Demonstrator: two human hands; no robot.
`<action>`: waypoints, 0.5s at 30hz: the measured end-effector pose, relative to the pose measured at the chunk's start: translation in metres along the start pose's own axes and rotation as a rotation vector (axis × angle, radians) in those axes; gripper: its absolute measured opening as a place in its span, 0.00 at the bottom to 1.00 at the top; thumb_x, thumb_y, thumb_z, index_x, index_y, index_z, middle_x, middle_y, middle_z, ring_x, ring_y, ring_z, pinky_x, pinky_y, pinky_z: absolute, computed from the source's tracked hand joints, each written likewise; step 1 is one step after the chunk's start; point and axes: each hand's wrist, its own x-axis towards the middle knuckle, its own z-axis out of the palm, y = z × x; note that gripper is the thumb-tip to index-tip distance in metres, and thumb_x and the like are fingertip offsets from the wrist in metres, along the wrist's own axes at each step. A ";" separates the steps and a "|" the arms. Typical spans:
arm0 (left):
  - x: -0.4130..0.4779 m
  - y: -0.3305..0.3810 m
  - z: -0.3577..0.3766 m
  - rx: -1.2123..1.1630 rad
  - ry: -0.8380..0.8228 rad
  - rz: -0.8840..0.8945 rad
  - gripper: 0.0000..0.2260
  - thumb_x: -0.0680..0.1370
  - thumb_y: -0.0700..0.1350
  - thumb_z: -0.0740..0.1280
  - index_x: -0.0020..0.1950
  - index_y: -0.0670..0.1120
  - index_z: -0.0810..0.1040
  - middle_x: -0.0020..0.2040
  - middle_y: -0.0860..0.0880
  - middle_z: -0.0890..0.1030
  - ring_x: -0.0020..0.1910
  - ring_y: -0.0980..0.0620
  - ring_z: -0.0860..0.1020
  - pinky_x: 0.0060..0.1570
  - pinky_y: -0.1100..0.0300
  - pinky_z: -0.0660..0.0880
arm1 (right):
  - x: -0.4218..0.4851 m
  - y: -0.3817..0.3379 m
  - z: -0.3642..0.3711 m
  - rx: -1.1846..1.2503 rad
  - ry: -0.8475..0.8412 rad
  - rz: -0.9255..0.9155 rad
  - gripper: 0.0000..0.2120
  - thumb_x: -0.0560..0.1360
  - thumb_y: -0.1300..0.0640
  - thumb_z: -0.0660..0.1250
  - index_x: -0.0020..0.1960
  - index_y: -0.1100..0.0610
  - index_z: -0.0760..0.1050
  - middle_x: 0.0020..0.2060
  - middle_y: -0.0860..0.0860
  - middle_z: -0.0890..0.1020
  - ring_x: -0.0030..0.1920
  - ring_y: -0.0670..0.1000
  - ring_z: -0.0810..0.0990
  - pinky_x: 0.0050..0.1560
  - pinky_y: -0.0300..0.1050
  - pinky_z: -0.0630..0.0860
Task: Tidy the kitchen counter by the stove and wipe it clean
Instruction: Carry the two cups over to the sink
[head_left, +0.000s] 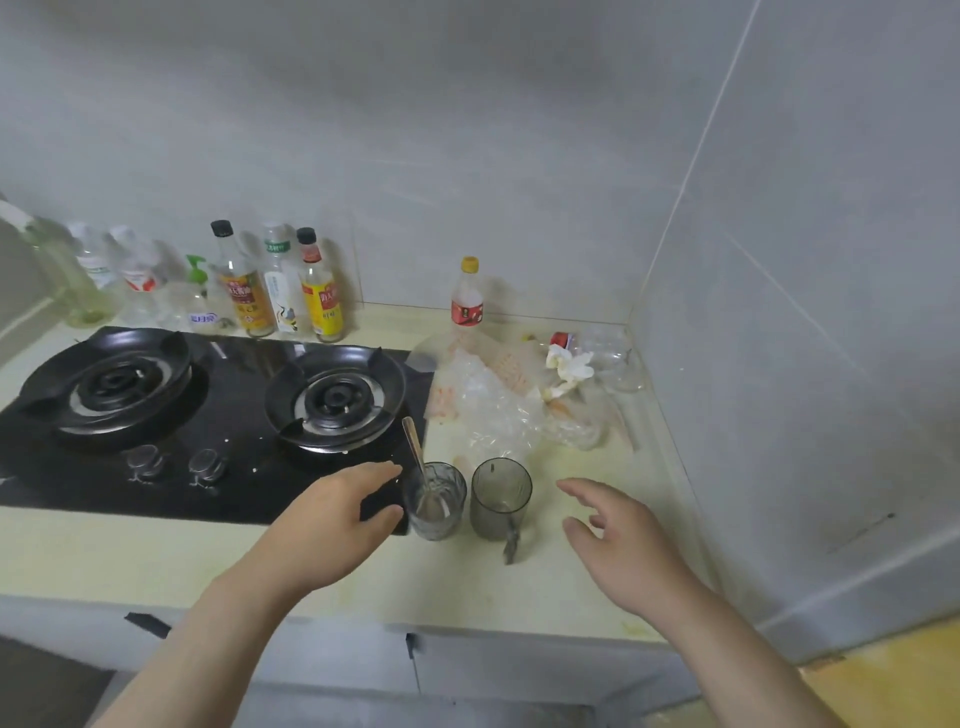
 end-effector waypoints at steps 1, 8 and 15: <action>0.007 -0.006 0.001 0.007 -0.019 0.006 0.23 0.78 0.49 0.66 0.73 0.51 0.69 0.71 0.55 0.71 0.70 0.56 0.69 0.66 0.63 0.67 | 0.006 0.000 0.003 -0.013 -0.006 0.005 0.21 0.79 0.56 0.63 0.70 0.44 0.70 0.64 0.37 0.72 0.47 0.38 0.76 0.58 0.35 0.68; 0.046 -0.040 0.017 0.021 -0.148 0.013 0.27 0.77 0.51 0.67 0.75 0.49 0.65 0.74 0.52 0.68 0.73 0.54 0.66 0.70 0.61 0.64 | 0.035 0.006 0.022 -0.174 0.001 0.011 0.24 0.77 0.54 0.66 0.72 0.48 0.68 0.67 0.41 0.71 0.63 0.43 0.71 0.62 0.34 0.65; 0.070 -0.052 0.038 -0.047 -0.193 -0.032 0.38 0.74 0.53 0.72 0.79 0.47 0.58 0.77 0.49 0.63 0.75 0.54 0.61 0.71 0.64 0.58 | 0.053 0.010 0.040 -0.165 -0.035 0.090 0.28 0.76 0.53 0.68 0.74 0.50 0.65 0.69 0.44 0.69 0.66 0.47 0.71 0.64 0.38 0.67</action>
